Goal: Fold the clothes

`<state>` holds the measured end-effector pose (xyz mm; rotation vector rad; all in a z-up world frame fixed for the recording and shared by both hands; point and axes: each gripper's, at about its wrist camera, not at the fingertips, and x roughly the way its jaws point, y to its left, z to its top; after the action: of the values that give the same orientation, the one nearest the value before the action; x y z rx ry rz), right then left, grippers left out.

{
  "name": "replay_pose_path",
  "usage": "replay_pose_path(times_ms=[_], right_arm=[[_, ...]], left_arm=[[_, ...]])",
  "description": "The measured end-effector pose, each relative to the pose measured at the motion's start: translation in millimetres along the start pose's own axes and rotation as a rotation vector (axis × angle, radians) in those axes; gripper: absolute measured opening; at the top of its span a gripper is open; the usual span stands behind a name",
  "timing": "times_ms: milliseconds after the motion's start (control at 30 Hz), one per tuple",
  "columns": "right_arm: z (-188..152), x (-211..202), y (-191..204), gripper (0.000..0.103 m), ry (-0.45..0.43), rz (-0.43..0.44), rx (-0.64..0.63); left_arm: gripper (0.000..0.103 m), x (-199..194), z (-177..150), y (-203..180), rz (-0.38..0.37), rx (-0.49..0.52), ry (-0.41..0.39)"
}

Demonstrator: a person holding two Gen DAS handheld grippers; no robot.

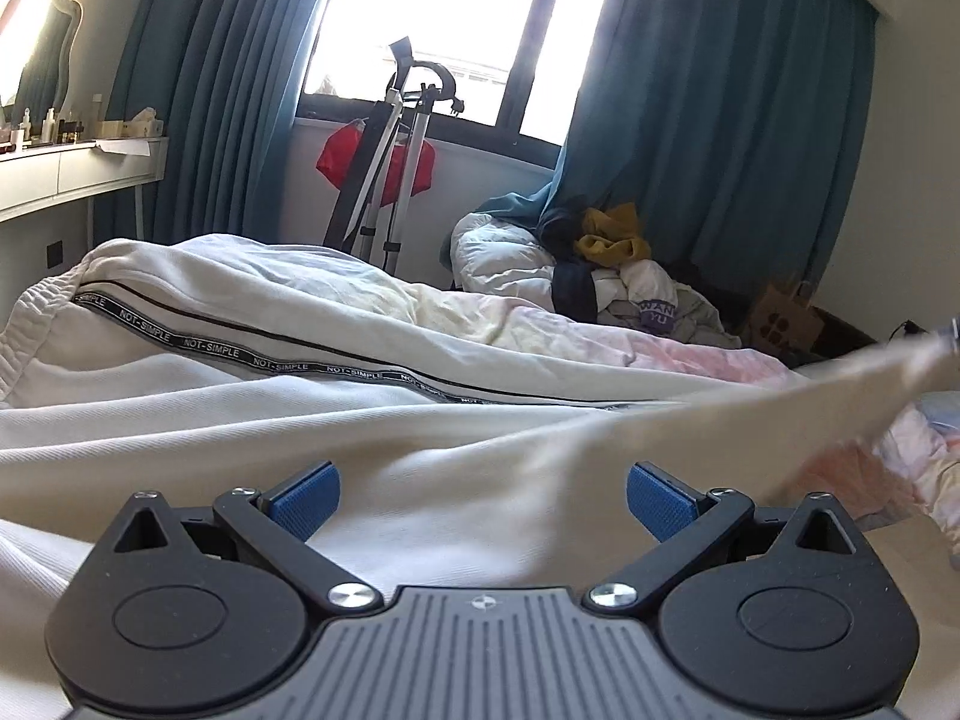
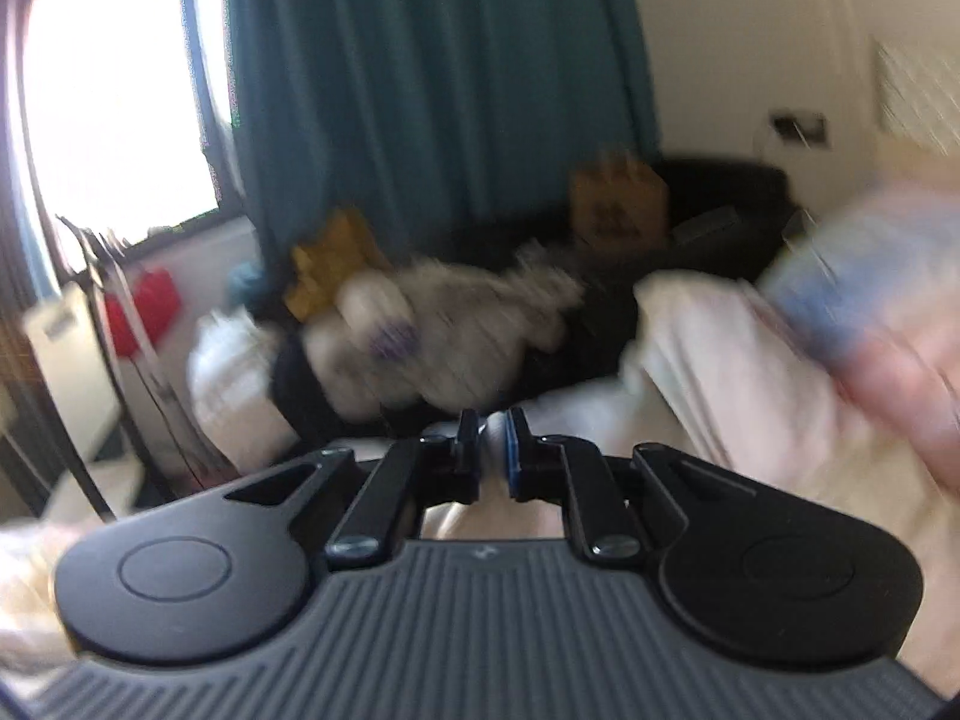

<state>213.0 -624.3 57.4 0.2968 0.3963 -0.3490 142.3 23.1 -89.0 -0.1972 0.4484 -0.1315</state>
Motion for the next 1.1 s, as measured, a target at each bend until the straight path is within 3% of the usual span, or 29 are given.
replay_pose_path(times_ms=[100,267,433,567,700,900,1100], right_arm=[[-52.4,5.8,-33.7,0.012,0.096,-0.047,-0.026],[-125.6,21.2,-53.5,0.014,0.255,-0.087,-0.045],[-133.7,7.8,-55.2,0.016,0.233,-0.065,0.081],[-144.2,-31.4,-53.8,0.028,0.233,-0.114,0.187],[-164.4,-64.0,-26.9,0.033,0.223,-0.140,0.150],[-192.2,-110.6,11.7,0.034,0.252,-0.106,0.249],[-195.1,-153.0,98.9,0.035,0.272,-0.033,0.243]], left_arm=[[0.103,-1.1,0.3,-0.7,0.005,-0.004,0.001],[0.103,0.7,0.2,-3.3,0.011,0.006,0.020],[0.103,-1.2,0.0,-4.8,0.010,0.016,0.055],[0.103,-9.3,0.1,-6.1,0.002,0.012,0.083],[0.103,-23.2,0.8,-5.1,0.032,-0.003,0.107],[0.103,-47.4,3.9,0.0,0.016,-0.033,0.110],[0.103,-64.2,13.1,11.3,0.003,-0.082,0.103]])
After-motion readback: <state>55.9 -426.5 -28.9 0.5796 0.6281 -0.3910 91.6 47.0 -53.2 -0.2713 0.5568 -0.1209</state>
